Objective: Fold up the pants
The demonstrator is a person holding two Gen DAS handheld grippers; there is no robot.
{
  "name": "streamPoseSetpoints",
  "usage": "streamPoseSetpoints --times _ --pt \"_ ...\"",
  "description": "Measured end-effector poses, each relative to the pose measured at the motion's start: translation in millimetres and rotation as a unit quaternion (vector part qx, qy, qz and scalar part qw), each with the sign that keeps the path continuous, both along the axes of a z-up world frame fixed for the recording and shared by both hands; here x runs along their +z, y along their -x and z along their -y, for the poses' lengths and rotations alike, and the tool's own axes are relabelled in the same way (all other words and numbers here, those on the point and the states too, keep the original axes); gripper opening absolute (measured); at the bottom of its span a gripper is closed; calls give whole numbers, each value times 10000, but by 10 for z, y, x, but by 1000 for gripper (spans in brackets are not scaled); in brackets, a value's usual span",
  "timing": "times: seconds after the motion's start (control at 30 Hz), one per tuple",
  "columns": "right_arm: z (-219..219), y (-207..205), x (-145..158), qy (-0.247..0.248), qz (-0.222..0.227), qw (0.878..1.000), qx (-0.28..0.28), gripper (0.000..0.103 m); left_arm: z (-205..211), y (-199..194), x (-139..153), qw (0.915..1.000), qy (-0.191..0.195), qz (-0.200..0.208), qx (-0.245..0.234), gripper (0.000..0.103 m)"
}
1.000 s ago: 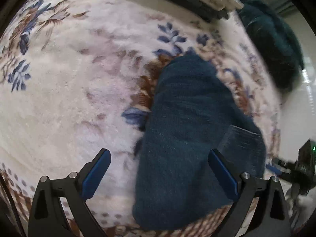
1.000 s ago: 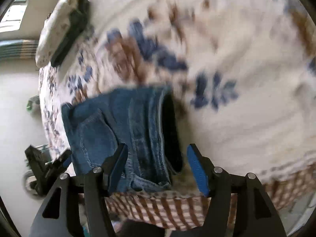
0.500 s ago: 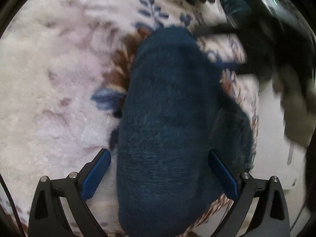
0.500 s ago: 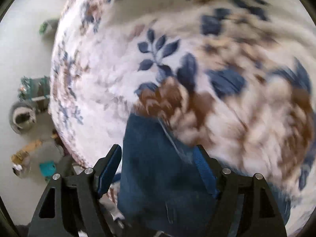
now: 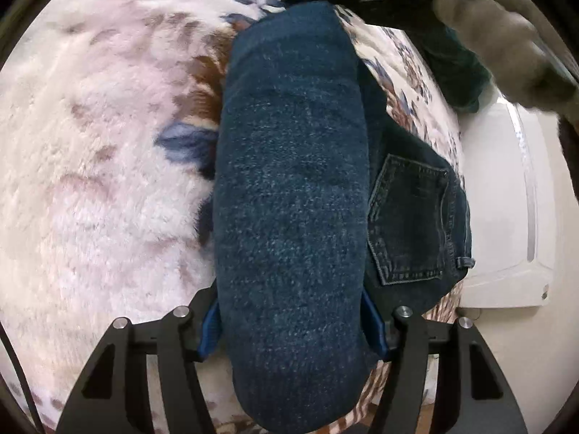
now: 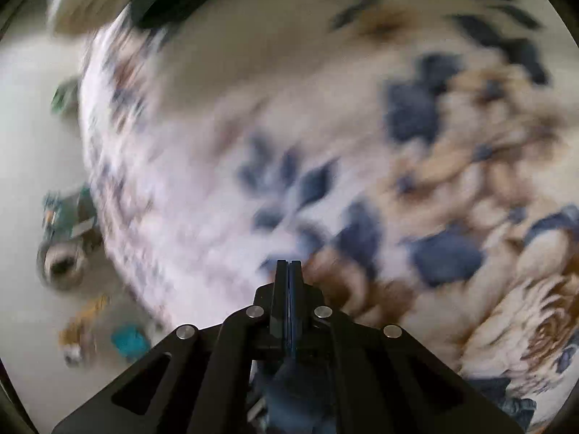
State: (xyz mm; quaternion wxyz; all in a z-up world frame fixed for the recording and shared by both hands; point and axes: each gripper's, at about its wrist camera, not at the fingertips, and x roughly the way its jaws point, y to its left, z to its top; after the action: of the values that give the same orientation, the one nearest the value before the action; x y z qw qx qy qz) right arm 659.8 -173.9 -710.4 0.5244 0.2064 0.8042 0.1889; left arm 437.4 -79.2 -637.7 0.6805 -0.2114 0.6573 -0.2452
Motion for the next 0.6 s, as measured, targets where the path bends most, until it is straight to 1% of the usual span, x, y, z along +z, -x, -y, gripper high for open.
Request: streamPoseSetpoints --times 0.07,0.1,0.13,0.17,0.2,0.23,0.27,0.3,0.33,0.37,0.4,0.43,0.47,0.5,0.53,0.57,0.6 --pt "-231 131 38 65 -135 9974 712 26 10 -46 -12 10000 -17 -31 -19 61" --pt "-336 202 35 155 -155 9943 1044 60 25 -61 -8 10000 -33 -15 -60 61" --pt "-447 276 27 233 -85 9901 1379 70 42 -60 1 9999 -63 2 -105 62" --pt "-504 346 16 362 -19 9859 1632 70 61 -81 4 9999 -88 5 -133 63" --pt "-550 386 -30 522 -1 9830 1759 69 59 -71 -3 9999 -64 -26 -129 63" --pt "-571 417 -101 493 -48 9840 1714 55 66 -86 -11 9999 -14 -84 -111 63" --pt "-580 436 -159 528 -112 9832 1746 47 47 -109 -19 9998 38 -153 -81 64" --pt "-612 432 -224 645 -76 9806 1849 44 5 -134 -35 9998 103 -193 -32 64" --pt "-605 415 -237 694 84 9802 1854 40 -8 -102 -62 9997 136 -182 -23 64" --pt "-591 390 -233 727 206 9805 1814 27 -6 -96 -53 9998 124 -140 -58 64" --pt "-514 338 -244 767 281 9857 1476 17 -18 -30 -39 9998 62 -30 -171 64" --pt "-340 302 -315 591 13 9946 849 16 19 10 -20 9994 -34 87 -323 64" --pt "-156 290 -416 350 -335 9985 238 14 2 58 -28 9990 -98 120 -430 64" --pt "-61 280 -428 325 -344 9988 96 9 6 78 -36 9986 -124 80 -512 64" --pt "-12 268 -352 396 -137 9988 244 9 -9 70 -33 9987 -82 9 -510 64" --pt "4 275 -264 331 -25 9987 374 9 -59 40 -17 9992 -33 -109 -391 66" --pt "39 295 -166 214 16 9989 406 10 -136 14 8 9995 -35 -180 -255 71"
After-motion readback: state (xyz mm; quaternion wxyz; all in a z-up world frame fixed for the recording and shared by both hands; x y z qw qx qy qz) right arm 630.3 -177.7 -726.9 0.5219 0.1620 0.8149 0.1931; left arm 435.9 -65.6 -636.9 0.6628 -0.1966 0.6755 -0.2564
